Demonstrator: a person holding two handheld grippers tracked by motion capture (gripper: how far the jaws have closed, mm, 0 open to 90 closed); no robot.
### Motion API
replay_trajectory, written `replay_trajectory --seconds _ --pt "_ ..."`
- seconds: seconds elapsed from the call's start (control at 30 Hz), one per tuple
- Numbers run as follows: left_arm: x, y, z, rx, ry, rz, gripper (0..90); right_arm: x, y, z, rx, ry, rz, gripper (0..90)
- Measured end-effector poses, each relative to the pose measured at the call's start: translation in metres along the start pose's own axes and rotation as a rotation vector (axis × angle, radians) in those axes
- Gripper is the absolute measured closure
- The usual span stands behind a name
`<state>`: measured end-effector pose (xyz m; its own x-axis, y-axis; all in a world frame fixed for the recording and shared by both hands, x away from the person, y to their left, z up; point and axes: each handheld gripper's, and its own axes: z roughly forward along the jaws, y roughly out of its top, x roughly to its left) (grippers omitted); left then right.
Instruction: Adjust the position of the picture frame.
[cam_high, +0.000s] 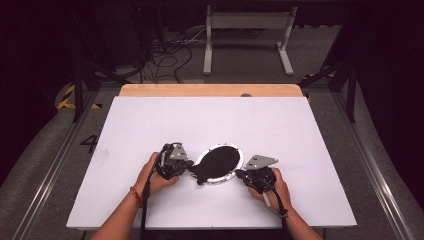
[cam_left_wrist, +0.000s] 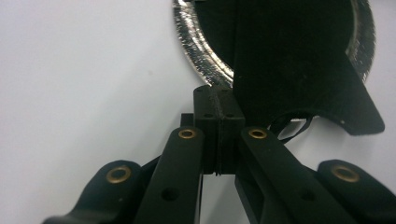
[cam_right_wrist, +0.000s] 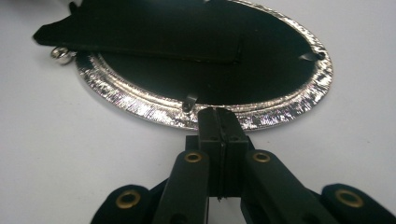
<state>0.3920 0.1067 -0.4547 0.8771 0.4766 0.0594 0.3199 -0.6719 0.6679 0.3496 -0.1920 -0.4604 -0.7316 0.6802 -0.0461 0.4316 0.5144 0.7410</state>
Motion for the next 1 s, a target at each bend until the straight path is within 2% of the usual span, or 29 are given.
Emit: replay_trajectory --seconds 0.3,0.4,0.5,0.7,0.77,0.93,0.97,1.0 --pt "-0.011 -0.002 -0.001 0.013 -0.012 -0.009 90.0 -0.008 -0.001 0.001 -0.009 -0.037 0.025 90.0" --pt "-0.01 -0.002 -0.002 0.013 -0.011 -0.001 89.6 -0.009 -0.001 0.001 -0.009 -0.042 0.028 90.0" --pt "-0.006 -0.005 -0.003 0.009 -0.02 -0.014 85.0 -0.007 0.0 0.0 -0.001 -0.05 0.027 89.8" --pt "-0.005 -0.005 -0.003 -0.001 -0.027 -0.018 85.5 0.004 0.002 -0.004 0.027 0.008 0.0 89.5" --pt "-0.007 -0.005 -0.002 0.002 -0.033 -0.01 88.2 0.01 0.003 0.0 0.026 -0.002 -0.015 90.0" --pt "-0.008 -0.005 -0.002 0.0 -0.032 -0.001 90.0 0.006 0.001 0.0 0.008 0.008 0.005 90.0" --pt "-0.009 -0.006 -0.002 -0.002 -0.035 -0.003 90.0 0.005 0.002 0.001 0.009 -0.016 0.0 90.0" --pt "-0.009 -0.007 -0.002 -0.008 -0.041 -0.019 90.0 0.005 0.002 0.001 0.009 -0.016 0.0 90.0"
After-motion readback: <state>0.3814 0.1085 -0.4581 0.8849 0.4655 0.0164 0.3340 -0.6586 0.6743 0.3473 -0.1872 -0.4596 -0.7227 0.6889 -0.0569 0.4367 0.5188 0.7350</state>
